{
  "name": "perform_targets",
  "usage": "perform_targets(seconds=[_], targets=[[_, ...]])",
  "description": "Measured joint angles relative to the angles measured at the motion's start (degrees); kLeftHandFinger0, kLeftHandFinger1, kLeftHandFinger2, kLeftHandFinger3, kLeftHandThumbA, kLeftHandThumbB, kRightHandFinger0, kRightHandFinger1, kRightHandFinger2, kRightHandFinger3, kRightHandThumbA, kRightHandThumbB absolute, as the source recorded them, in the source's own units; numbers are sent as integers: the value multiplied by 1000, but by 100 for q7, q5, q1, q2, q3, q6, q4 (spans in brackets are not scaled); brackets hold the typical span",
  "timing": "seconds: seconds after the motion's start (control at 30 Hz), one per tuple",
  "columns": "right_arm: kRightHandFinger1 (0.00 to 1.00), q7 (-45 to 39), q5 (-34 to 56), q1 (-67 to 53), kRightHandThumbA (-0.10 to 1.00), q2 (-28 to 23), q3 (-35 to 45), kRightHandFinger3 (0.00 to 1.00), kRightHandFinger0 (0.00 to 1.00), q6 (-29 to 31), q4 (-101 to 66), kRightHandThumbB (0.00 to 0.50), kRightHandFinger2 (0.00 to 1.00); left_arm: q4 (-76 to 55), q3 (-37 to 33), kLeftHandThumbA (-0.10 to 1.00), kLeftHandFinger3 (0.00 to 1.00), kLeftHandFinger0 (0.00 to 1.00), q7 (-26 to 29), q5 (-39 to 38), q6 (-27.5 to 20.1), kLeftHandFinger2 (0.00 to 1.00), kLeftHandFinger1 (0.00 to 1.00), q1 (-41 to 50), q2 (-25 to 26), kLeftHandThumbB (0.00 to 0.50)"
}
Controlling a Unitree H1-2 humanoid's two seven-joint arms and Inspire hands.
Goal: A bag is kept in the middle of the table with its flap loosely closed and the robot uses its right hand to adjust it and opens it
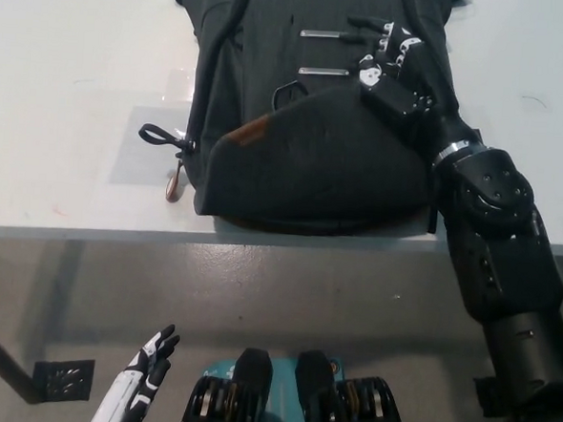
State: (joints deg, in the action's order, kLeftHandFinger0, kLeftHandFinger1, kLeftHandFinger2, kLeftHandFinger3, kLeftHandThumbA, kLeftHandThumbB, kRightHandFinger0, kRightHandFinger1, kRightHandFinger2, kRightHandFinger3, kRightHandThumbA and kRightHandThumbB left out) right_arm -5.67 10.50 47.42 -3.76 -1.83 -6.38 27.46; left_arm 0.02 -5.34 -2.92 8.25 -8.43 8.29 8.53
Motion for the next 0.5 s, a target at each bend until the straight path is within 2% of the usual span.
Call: perform_targets(seconds=[0.03, 0.07, 0.1, 0.17, 0.2, 0.23, 0.27, 0.3, 0.33, 0.4, 0.43, 0.5], targets=[[387, -1, -2, -94, -100, -3, -1, 760, 0, -31, -149, 124, 759, -1, 2, 1000, 1000, 1000, -1, 0, 7, 1000, 1000, -4, 0, 97], [340, -8, -6, -196, -100, -8, -7, 747, 0, -53, -316, 131, 682, -1, 6, 1000, 1000, 1000, -3, -2, 12, 1000, 1000, -6, 0, 97], [258, -14, -22, -301, -100, -18, -27, 712, 0, -66, -436, 144, 544, -2, 9, 1000, 1000, 1000, -5, -5, 14, 1000, 1000, -7, 0, 104], [248, -23, -87, -537, -100, -88, -118, 704, 0, -146, -819, 145, 487, -3, 10, 1000, 1000, 1000, -9, -6, 20, 1000, 1000, -10, 0, 95], [279, -38, -114, -655, -100, -125, -164, 724, 5, -175, -996, 147, 520, -3, 13, 1000, 1000, 1000, -9, -6, 21, 1000, 1000, -10, 3, 89], [363, -79, -116, -809, -84, -177, -194, 737, 59, -219, -1207, 158, 598, -4, 16, 1000, 1000, 1000, -10, -6, 23, 1000, 1000, -18, 5, 80], [415, -111, -98, -891, -77, -207, -197, 696, 91, -271, -1370, 162, 632, -4, 19, 1000, 1000, 1000, -10, -7, 24, 1000, 1000, -27, 5, 79], [535, -177, -57, -1034, 100, -249, -197, 984, 204, -335, -1590, 178, 832, -4, 29, 1000, 1000, 1000, -10, -8, 24, 1000, 1000, -43, 5, 86], [427, -245, -3, -1174, 182, -289, -197, 809, 160, -407, -1806, 186, 627, -5, 42, 1000, 1000, 1000, -10, -9, 25, 1000, 1000, -60, 6, 88], [272, -409, 154, -1470, 226, -409, -196, 665, 53, -598, -2272, 204, 459, -5, 66, 1000, 1000, 1000, -14, -18, 30, 1000, 1000, -108, 7, 83], [231, -479, 240, -1612, 224, -475, -192, 638, 19, -713, -2477, 207, 416, -5, 77, 1000, 1000, 1000, -16, -21, 33, 1000, 1000, -127, 11, 82], [183, -564, 350, -1849, 225, -586, -183, 613, 0, -917, -2781, 166, 364, -5, 89, 1000, 1000, 1000, -26, -24, 35, 1000, 1000, -168, 20, 79]])
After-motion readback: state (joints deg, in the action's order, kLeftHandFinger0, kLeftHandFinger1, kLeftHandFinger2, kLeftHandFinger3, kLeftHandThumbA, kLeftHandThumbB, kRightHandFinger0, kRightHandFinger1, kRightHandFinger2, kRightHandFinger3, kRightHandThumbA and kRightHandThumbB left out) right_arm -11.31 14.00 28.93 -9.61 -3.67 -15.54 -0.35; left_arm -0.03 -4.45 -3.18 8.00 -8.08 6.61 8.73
